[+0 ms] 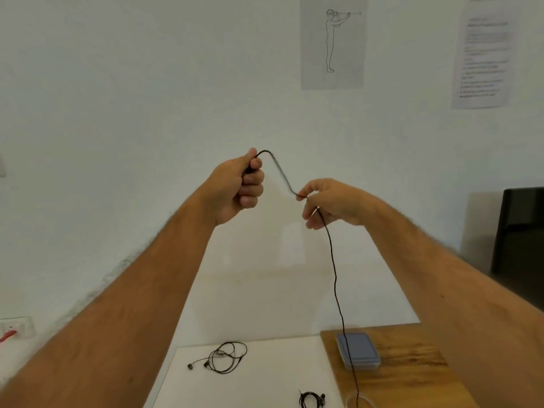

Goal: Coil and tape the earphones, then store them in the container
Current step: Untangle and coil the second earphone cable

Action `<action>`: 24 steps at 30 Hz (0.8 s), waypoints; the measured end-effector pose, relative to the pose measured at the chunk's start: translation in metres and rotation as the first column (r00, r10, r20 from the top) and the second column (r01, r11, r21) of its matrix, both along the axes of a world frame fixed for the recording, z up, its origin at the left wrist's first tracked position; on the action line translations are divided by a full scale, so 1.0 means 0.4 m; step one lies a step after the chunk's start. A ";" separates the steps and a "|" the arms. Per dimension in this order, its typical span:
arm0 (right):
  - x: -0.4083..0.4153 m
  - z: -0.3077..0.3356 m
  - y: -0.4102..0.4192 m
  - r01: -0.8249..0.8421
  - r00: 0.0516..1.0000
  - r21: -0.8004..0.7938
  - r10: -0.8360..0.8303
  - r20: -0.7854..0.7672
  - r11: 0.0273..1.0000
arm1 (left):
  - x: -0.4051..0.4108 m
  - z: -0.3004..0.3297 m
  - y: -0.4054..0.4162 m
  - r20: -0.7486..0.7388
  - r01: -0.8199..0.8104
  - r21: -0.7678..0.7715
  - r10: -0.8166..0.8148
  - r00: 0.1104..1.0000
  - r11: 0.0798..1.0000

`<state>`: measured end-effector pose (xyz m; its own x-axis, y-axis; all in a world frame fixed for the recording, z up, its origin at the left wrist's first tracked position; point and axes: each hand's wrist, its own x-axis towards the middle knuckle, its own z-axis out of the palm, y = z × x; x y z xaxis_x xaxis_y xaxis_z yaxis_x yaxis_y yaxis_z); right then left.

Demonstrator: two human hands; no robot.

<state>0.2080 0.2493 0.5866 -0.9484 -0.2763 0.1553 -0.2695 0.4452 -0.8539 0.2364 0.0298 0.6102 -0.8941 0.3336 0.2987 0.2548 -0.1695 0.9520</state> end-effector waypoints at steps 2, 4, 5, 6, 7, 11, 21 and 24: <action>-0.001 -0.029 -0.011 -0.042 0.999 0.067 0.041 0.019 0.997 | -0.006 0.002 0.014 0.050 -0.042 0.013 0.041 0.998 0.999; 0.003 -0.050 -0.024 -0.121 0.991 -0.002 0.121 0.051 0.993 | -0.013 -0.006 0.027 0.098 -0.092 -0.001 0.092 0.991 0.996; 0.005 -0.057 -0.031 -0.163 0.983 -0.098 0.170 0.068 0.982 | -0.016 -0.013 0.033 0.116 -0.111 -0.011 0.111 0.987 0.994; 0.009 -0.062 -0.037 -0.202 0.972 -0.205 0.222 0.078 0.958 | -0.019 -0.022 0.039 0.131 -0.123 -0.019 0.124 0.984 0.992; 0.013 -0.065 -0.044 -0.232 0.962 -0.293 0.264 0.074 0.928 | -0.021 -0.031 0.043 0.140 -0.128 -0.022 0.130 0.982 0.992; 0.022 -0.061 -0.069 -0.242 0.967 -0.388 0.253 -0.024 0.889 | -0.023 -0.057 0.045 0.157 -0.119 0.015 0.116 0.981 0.993; 0.018 -0.001 -0.111 -0.120 0.928 -0.328 -0.012 -0.373 0.937 | 0.021 -0.105 -0.015 0.054 0.007 -0.090 -0.003 0.999 0.996; 0.004 -0.007 -0.137 -0.117 0.926 -0.348 -0.024 -0.376 0.930 | 0.020 -0.111 -0.030 0.028 0.000 0.022 -0.001 1.000 1.000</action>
